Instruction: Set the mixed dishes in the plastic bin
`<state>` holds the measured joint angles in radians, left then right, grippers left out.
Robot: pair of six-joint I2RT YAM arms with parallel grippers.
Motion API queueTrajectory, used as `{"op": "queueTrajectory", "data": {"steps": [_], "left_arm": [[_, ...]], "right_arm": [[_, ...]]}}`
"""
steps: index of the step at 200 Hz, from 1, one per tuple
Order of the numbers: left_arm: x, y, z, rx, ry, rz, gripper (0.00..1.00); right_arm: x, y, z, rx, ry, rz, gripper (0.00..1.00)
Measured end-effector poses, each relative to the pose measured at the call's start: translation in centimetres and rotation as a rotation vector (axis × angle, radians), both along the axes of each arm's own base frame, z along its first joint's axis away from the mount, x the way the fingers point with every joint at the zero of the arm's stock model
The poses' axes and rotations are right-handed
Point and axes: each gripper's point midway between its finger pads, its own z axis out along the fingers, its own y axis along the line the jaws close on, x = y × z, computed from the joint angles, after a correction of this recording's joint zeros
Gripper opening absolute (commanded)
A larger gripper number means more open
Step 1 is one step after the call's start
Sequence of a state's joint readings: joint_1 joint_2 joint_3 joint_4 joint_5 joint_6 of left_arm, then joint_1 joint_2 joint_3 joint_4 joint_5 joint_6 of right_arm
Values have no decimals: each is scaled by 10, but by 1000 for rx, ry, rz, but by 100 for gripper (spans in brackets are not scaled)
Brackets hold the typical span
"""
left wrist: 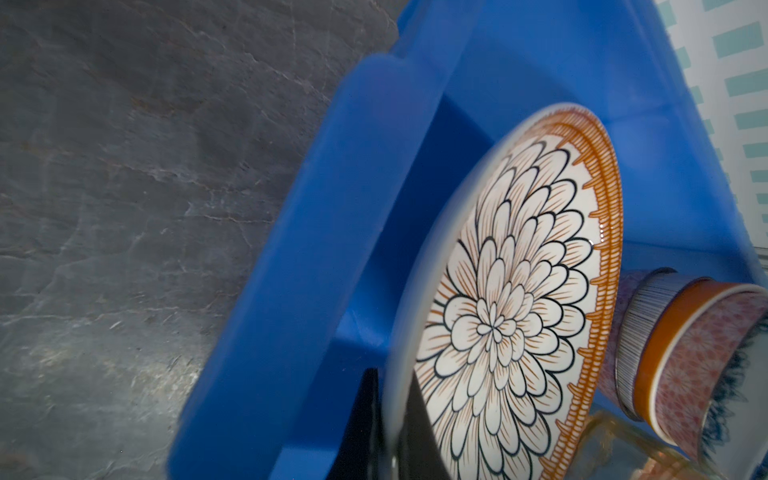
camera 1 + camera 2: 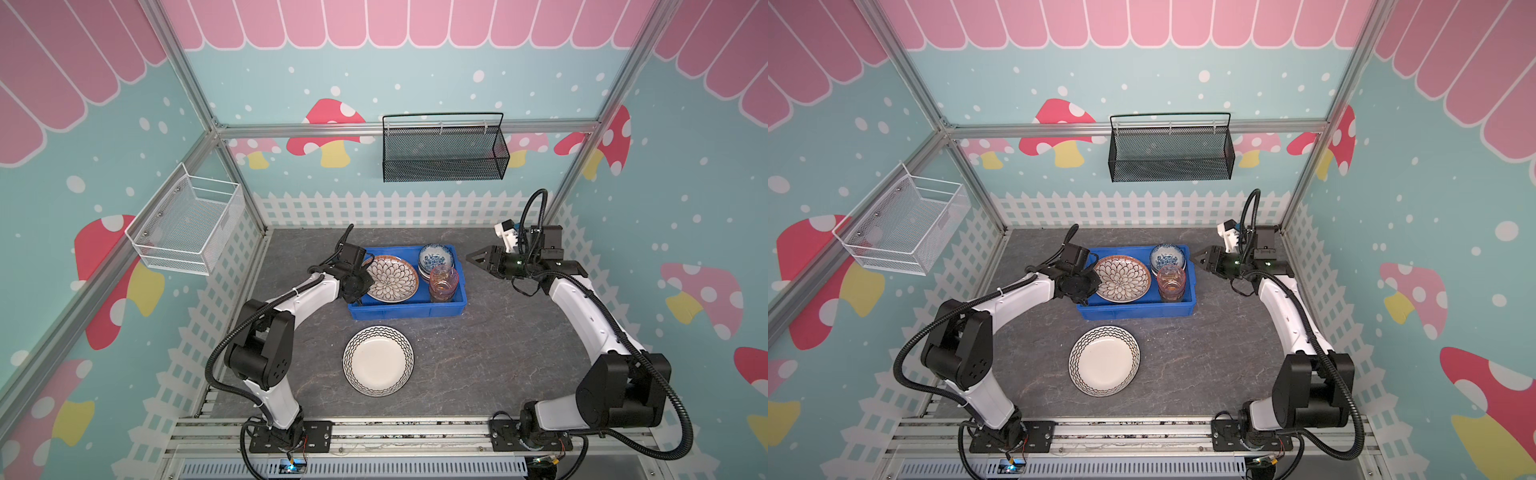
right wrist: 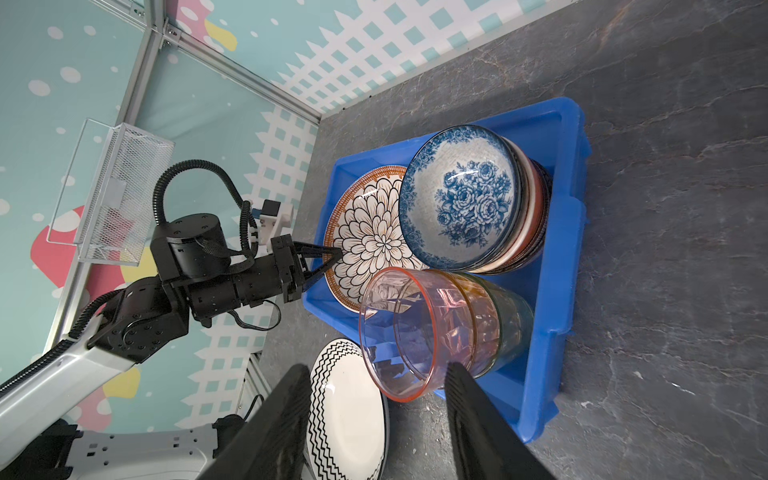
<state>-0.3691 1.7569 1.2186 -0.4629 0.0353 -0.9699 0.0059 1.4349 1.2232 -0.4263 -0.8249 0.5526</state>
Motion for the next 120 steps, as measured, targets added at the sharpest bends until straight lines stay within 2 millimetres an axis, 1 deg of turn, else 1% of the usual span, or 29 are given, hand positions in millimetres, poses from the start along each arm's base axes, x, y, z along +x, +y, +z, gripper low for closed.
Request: {"op": "queueTrajectory", "data": {"steps": [77,101,120], "left_arm": [[4,-7,-13,-13,21,-19,0],[4,-9,-17,-16,28,-25,8],[4,-10,-17,-19,27,-28,12]], "right_arm": [[0,0,-2,1,0,4,55],[-1,0,-5,1,5,4,56],[-2,0,-7,1,11,4,55]]}}
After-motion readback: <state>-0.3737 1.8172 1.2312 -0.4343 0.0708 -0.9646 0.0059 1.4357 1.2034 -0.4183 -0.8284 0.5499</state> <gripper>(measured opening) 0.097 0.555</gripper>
